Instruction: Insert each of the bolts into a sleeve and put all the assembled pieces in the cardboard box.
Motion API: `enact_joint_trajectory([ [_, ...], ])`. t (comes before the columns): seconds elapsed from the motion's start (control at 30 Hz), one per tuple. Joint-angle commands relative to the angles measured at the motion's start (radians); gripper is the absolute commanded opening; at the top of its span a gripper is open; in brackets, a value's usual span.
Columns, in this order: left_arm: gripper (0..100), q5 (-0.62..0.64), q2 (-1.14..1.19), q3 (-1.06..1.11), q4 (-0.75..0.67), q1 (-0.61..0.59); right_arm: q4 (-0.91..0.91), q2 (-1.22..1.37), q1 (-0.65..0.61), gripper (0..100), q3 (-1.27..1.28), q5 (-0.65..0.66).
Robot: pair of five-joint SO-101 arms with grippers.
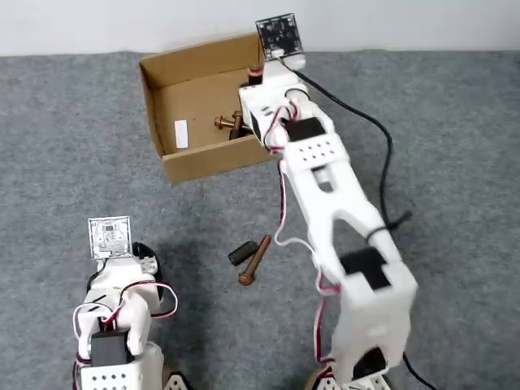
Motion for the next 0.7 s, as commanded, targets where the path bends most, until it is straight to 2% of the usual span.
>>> enact_joint_trajectory([
  [0.0, 1, -0.005, -0.003, -0.007, -0.029, -0.011, 0.058, 0.096, -0.007, 0.9, -0.230, 0.020],
  [0.1, 1, -0.005, -0.003, -0.007, -0.029, -0.011, 0.148, 0.180, -0.005, 1.3, -0.341, 0.061],
  [0.3, 1, -0.005, -0.003, -0.007, -0.031, -0.011, 0.291, 0.282, -0.001, 11.8, -0.525, 0.063],
  [0.5, 1, -0.005, -0.003, -0.007, -0.031, -0.011, 0.358, 0.321, -0.001, 10.7, -0.621, 0.058],
  [0.67, 1, -0.005, -0.003, -0.007, -0.031, -0.011, 0.501, 0.300, -0.010, 1.2, -0.675, 0.055],
])
